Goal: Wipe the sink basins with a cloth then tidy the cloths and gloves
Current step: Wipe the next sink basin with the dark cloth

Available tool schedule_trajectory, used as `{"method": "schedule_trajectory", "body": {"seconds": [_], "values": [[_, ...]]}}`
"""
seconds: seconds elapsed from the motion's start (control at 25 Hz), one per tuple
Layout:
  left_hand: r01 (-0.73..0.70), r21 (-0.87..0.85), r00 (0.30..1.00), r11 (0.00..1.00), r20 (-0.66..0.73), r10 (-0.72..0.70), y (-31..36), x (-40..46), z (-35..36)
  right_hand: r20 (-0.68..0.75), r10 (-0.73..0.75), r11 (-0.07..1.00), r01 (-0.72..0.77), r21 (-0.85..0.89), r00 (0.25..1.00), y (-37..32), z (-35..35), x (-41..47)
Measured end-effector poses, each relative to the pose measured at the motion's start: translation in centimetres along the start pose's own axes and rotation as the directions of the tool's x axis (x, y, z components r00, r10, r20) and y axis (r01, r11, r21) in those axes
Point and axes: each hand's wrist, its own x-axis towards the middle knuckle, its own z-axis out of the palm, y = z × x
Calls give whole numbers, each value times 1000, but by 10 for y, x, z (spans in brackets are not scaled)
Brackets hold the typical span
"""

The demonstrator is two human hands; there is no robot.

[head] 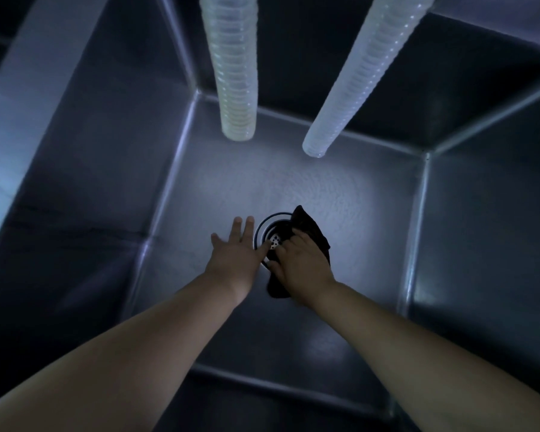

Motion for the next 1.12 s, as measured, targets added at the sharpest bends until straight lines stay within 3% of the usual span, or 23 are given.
{"method": "schedule_trajectory", "body": {"seconds": [0.16,0.32,0.6,0.68,0.76,0.84,1.0,1.12], "values": [[-3,-11,1000,1000,0,3,-1,1,0,-12,-46,991,47,128,999,12,-1,-3],[8,-17,1000,1000,25,-7,2,1,-2,-18,-110,991,111,77,994,12,1,-5],[-2,13,1000,1000,29,2,3,-2,-7,-59,84,985,-91,-144,995,-10,10,-8],[-2,21,999,1000,33,1,4,-3,-8,-168,71,984,-97,-152,983,-10,10,-12],[-7,33,1000,999,23,6,4,-3,-8,-333,38,997,-60,-55,942,-3,16,-21],[-8,18,1000,1000,17,8,2,-3,-6,-360,56,998,-56,9,931,2,25,-39],[-15,14,1000,1000,-18,15,1,-5,-4,-265,226,973,-231,13,937,11,39,-70],[-6,-14,996,1000,-86,4,0,-5,-1,-263,460,879,-477,1,848,28,30,-50]]}}
